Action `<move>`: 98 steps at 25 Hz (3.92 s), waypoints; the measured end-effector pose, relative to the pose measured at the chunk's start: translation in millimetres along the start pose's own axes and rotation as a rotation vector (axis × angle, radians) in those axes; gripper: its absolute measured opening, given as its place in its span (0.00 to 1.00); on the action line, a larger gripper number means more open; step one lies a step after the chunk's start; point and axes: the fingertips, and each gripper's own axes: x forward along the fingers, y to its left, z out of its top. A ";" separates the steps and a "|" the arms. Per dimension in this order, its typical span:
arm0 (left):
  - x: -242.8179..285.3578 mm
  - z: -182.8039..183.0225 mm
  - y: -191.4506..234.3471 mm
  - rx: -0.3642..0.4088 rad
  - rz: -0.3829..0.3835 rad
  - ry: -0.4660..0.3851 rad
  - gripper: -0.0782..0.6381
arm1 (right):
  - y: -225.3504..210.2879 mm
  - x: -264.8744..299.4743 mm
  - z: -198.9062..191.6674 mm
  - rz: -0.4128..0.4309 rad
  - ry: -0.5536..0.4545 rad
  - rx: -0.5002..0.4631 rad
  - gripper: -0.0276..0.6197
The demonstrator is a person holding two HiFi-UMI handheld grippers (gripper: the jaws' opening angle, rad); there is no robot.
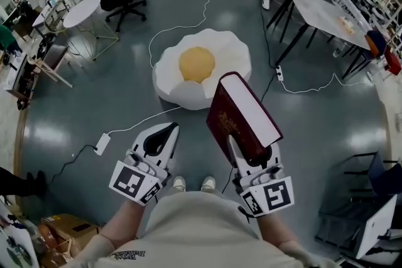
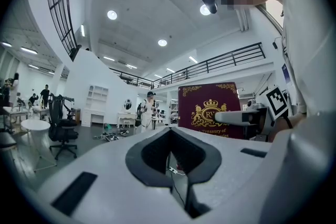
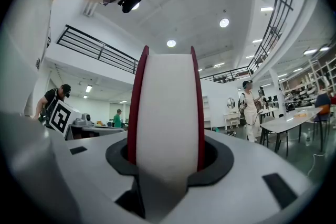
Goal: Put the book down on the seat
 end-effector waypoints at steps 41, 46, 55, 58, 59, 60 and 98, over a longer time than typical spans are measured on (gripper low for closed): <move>119.7 -42.9 43.0 -0.015 -0.019 0.020 0.11 | -114.7 76.3 -40.8 -0.042 0.021 0.002 0.36; 144.8 -42.0 82.7 -0.024 -0.043 0.026 0.11 | -123.6 118.2 -47.9 -0.072 0.045 0.006 0.36; 202.6 -23.9 160.9 -0.036 -0.071 0.035 0.11 | -148.9 209.3 -39.5 -0.100 0.059 0.013 0.36; 217.9 -18.9 189.2 -0.043 -0.071 0.040 0.11 | -156.2 240.8 -36.5 -0.109 0.068 0.008 0.36; 223.1 -17.5 199.9 -0.044 -0.071 0.042 0.11 | -158.6 252.9 -36.2 -0.112 0.071 0.008 0.36; 228.2 -16.6 211.2 -0.045 -0.071 0.044 0.11 | -160.3 265.6 -36.3 -0.113 0.074 0.008 0.36; 335.3 -11.8 398.4 -0.097 -0.030 0.064 0.11 | -216.6 486.6 -36.5 -0.087 0.122 0.001 0.36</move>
